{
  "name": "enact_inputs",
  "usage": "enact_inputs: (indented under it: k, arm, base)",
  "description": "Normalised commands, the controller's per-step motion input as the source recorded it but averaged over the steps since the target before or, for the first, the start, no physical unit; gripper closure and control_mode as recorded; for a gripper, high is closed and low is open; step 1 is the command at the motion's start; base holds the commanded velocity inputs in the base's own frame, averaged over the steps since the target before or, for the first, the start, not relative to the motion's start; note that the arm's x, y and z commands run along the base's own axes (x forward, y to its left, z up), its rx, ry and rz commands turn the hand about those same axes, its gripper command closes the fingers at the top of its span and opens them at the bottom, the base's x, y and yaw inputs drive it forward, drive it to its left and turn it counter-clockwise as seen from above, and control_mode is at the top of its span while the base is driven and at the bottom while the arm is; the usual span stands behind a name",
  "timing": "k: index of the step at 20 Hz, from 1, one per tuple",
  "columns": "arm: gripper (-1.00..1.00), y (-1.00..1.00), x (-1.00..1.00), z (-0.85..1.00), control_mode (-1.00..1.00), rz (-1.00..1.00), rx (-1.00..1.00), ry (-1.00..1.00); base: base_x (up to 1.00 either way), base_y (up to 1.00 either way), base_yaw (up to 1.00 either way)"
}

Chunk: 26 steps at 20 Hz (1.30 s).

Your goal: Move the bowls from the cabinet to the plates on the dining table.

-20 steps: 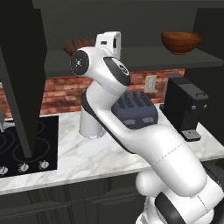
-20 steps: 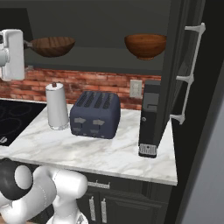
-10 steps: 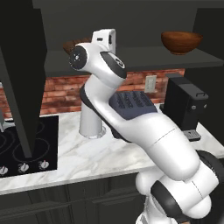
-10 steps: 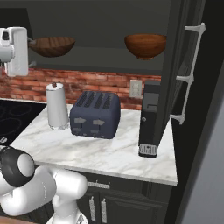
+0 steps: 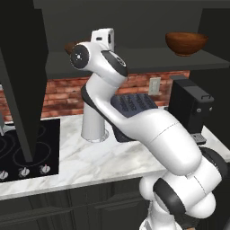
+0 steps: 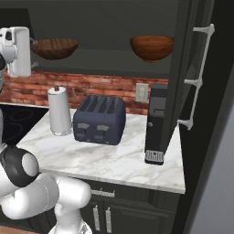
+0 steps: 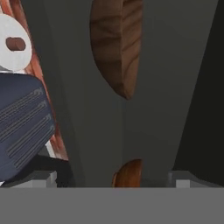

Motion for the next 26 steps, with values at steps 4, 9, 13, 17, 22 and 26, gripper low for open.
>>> enact_inputs:
  k: [4, 9, 13, 17, 22, 26]
  arm:
    - [-1.00, 0.03, 0.01, 0.00, -1.00, 0.08, 0.00, 0.00]
    - [-1.00, 0.00, 0.04, 0.00, -1.00, 0.08, 0.00, 0.00]
    - [-1.00, 0.00, 0.11, 0.00, -1.00, 0.06, 0.00, 0.00]
    - [-1.00, 0.00, 0.17, 0.00, -1.00, 0.06, 0.00, 0.00]
    - [-1.00, 0.00, 0.13, -0.02, -1.00, 0.06, 0.01, 0.00]
    - [-1.00, 0.00, 0.13, -0.11, -1.00, 0.05, 0.00, 0.00]
  base:
    - [0.00, 0.00, 0.00]
    - [0.00, 0.00, 0.00]
    - [0.00, 0.00, 0.00]
    - [0.00, 0.00, 0.00]
    - [0.00, 0.00, 0.00]
    - [0.00, 0.00, 0.00]
